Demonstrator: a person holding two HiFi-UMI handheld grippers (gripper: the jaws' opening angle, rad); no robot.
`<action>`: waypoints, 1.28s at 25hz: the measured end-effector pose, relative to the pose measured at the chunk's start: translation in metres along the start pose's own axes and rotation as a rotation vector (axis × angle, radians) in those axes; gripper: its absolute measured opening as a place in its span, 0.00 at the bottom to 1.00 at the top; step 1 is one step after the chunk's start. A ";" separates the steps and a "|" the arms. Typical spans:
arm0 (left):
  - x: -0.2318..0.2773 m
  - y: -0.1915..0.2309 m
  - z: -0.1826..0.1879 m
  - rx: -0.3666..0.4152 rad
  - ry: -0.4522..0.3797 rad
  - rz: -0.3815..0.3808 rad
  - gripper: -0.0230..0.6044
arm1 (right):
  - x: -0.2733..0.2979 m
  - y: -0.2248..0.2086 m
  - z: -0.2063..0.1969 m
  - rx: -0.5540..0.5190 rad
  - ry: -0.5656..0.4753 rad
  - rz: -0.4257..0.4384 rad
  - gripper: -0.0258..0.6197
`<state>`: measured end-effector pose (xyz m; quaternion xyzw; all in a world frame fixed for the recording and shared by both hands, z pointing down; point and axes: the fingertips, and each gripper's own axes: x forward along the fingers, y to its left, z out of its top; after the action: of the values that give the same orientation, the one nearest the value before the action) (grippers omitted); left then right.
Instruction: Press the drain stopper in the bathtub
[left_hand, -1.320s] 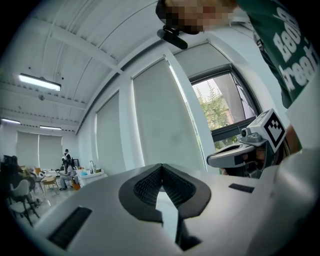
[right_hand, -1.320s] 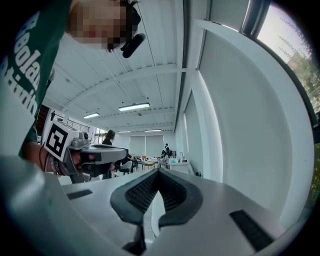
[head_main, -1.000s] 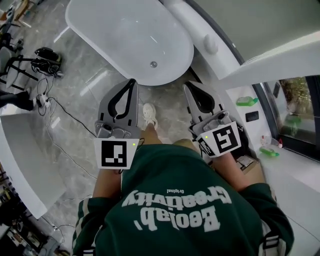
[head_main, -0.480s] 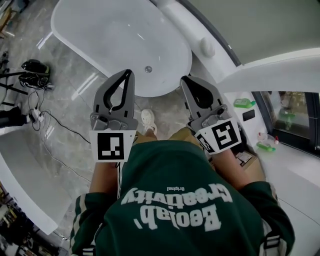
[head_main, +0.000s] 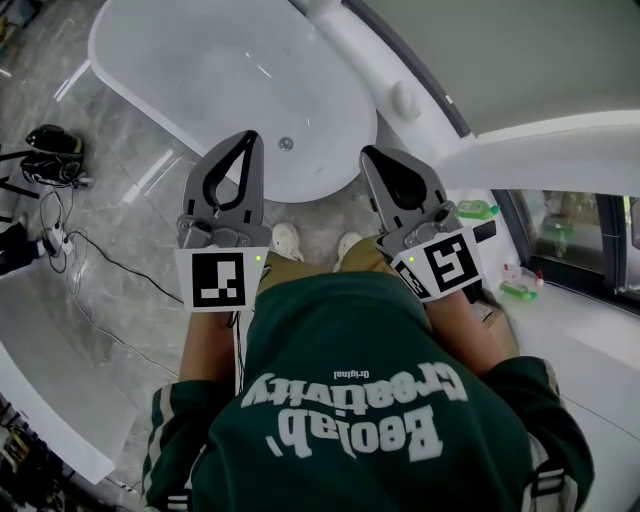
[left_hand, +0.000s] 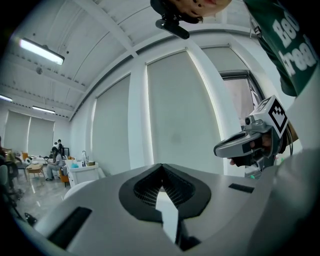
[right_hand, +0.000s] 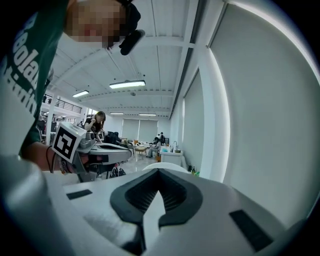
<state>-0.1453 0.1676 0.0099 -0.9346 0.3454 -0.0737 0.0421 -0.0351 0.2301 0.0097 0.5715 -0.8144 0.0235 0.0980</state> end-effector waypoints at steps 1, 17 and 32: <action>0.001 0.002 -0.003 -0.002 0.005 0.001 0.05 | 0.004 0.002 -0.001 -0.005 0.006 0.010 0.06; 0.029 0.022 -0.024 0.082 0.040 0.070 0.05 | 0.062 -0.007 -0.013 -0.005 0.016 0.165 0.06; 0.147 0.002 -0.057 0.066 0.116 0.158 0.05 | 0.135 -0.126 -0.069 -0.038 0.048 0.349 0.06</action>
<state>-0.0461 0.0685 0.0814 -0.8967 0.4173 -0.1353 0.0587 0.0478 0.0716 0.0930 0.4190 -0.8989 0.0383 0.1224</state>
